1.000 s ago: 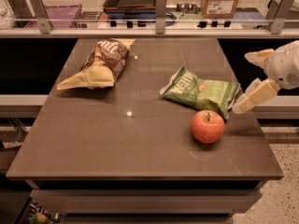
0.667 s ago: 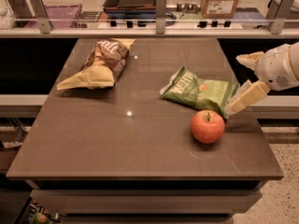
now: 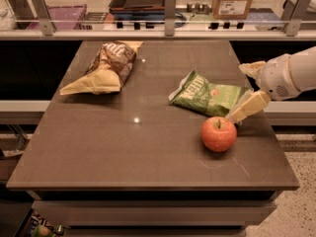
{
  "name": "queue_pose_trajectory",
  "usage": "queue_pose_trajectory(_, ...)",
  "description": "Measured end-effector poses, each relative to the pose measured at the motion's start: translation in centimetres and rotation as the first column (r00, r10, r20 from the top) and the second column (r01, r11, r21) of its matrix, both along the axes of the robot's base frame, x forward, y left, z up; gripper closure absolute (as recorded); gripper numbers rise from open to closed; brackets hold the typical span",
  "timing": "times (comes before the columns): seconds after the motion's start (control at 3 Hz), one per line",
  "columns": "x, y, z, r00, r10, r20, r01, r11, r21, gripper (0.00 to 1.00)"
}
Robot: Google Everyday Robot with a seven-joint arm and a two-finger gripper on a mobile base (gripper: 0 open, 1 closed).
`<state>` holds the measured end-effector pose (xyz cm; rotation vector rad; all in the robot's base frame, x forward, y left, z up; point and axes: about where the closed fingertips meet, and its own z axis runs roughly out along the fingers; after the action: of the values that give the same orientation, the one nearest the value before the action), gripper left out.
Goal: Pick green jalapeno chip bag
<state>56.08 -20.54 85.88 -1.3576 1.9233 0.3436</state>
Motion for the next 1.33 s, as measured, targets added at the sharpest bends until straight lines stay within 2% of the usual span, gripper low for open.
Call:
queue_pose_trajectory(0.67,-0.1,0.3,-2.9,0.9983,-0.021,-0.054,0.021,1.000,0.002,0.00)
queue_pose_trajectory(1.0,-0.1,0.5,-2.9,0.9984,-0.017,-0.055,0.017,1.000,0.002,0.18)
queue_pose_trajectory(1.33,-0.1,0.6,-2.9,0.9984,-0.013,-0.056,0.013,1.000,0.002,0.41)
